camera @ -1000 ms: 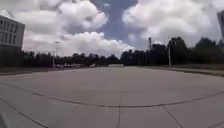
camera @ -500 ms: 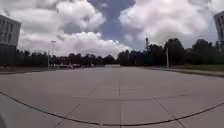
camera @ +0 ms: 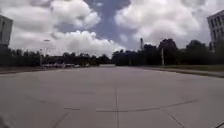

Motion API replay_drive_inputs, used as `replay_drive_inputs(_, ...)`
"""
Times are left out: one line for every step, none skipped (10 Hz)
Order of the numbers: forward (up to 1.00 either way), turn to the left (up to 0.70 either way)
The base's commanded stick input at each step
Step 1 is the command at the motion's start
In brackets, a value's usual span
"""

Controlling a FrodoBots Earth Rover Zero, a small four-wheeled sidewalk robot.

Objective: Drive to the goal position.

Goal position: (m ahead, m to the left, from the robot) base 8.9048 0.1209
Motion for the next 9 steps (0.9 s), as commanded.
replay_drive_inputs(1.0, 0.0)
replay_drive_inputs(1.0, 0.0)
replay_drive_inputs(1.0, 0.0)
replay_drive_inputs(1.0, 0.0)
replay_drive_inputs(1.0, 0.0)
replay_drive_inputs(1.0, 0.0)
replay_drive_inputs(1.0, 0.0)
replay_drive_inputs(1.0, 0.0)
replay_drive_inputs(1.0, 0.0)
